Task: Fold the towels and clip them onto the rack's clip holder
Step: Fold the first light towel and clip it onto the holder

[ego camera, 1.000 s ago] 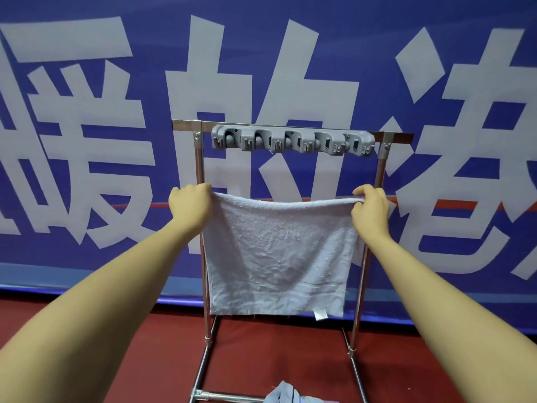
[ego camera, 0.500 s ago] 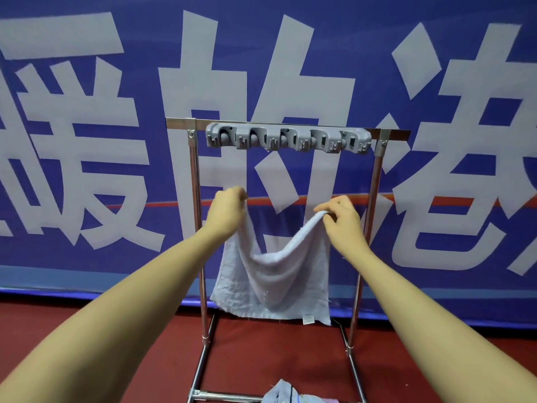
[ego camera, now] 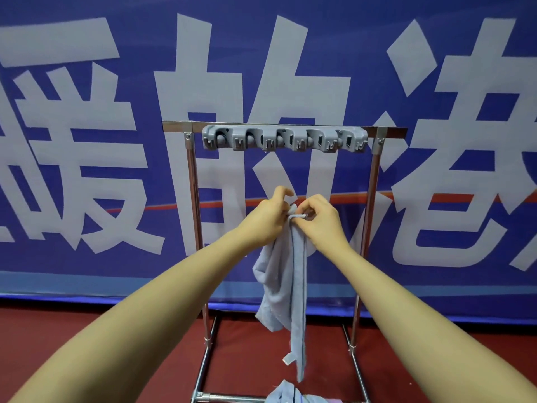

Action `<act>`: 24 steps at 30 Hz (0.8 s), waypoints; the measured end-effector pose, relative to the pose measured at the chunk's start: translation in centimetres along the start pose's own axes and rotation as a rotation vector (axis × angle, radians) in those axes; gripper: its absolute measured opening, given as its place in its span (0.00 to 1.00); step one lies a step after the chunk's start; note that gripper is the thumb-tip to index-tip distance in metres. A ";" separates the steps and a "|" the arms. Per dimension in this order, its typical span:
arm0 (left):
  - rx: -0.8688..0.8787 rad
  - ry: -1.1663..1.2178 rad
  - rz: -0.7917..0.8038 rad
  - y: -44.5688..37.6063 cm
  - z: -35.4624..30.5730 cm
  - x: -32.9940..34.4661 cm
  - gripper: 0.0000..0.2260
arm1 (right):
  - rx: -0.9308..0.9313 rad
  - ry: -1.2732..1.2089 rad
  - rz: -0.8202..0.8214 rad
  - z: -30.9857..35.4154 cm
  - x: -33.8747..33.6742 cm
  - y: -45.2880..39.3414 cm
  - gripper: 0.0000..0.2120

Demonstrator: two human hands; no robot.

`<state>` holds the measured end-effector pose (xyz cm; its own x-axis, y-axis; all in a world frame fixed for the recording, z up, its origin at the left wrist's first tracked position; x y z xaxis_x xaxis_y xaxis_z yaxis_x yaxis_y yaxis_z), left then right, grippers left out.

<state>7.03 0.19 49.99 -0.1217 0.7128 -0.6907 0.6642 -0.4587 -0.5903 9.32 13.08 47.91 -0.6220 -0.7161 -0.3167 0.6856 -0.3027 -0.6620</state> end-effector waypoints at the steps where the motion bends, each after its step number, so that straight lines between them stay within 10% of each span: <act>1: 0.006 -0.004 0.021 0.1 0.0 0.0 0.17 | 0.007 -0.013 0.001 -0.1 -0.1 0.0 0.05; 16: -0.011 0.014 0.099 0.9 1.0 0.1 0.13 | 0.063 0.013 0.204 0.6 -0.1 0.2 0.09; 24: 0.020 -0.033 -0.040 2.5 1.9 0.2 0.08 | -0.004 -0.045 0.049 1.4 -0.6 -0.5 0.06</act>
<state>7.28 -1.85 47.60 -0.1725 0.7132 -0.6794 0.6438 -0.4404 -0.6258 9.85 12.81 49.40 -0.5698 -0.7576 -0.3183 0.7135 -0.2638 -0.6491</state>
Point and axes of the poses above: each hand's wrist, its own y-axis away from the middle knuckle, its own x-axis out of the palm, z = x × y, the point moved 3 cm from there along -y, towards the middle knuckle, and after that the axes turned 10 degrees about -z, right-handed, at the moved point
